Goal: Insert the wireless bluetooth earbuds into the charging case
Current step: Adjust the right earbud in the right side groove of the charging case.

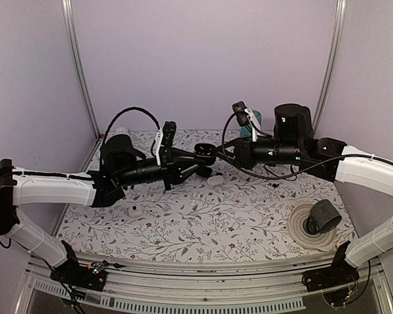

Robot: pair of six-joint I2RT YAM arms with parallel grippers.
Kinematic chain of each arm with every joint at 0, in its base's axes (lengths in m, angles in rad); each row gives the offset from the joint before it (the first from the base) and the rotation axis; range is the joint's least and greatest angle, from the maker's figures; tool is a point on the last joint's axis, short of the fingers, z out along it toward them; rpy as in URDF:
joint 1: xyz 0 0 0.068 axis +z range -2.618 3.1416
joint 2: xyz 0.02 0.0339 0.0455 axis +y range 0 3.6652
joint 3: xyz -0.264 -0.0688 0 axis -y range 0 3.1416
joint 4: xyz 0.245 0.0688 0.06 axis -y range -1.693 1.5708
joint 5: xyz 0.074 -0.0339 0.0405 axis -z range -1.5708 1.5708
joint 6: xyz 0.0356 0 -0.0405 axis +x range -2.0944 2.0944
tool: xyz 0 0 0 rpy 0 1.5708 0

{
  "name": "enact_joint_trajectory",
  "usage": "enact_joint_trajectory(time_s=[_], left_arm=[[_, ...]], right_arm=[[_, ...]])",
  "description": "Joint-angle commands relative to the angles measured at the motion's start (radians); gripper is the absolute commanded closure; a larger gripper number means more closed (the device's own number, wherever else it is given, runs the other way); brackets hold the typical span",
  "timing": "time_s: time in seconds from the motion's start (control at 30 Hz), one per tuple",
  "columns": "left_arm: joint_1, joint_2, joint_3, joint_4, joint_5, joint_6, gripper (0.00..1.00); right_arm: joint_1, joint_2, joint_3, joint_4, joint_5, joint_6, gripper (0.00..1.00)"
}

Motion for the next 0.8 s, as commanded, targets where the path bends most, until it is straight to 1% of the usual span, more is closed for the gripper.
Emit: enact_joint_trajectory(time_s=[0.0, 0.2, 0.77], left_arm=[[-0.013, -0.038, -0.009, 0.052, -0.01, 0.028, 1.0], [-0.012, -0.04, -0.009, 0.046, 0.02, 0.041, 1.0], [-0.007, -0.021, 0.007, 0.029, 0.093, 0.055, 1.0]], right_arm=[[-0.001, -0.036, 0.007, -0.011, 0.008, 0.017, 0.65], [-0.015, -0.05, 0.015, -0.008, -0.019, 0.033, 0.58], [-0.024, -0.037, 0.044, -0.031, -0.061, 0.052, 0.57]])
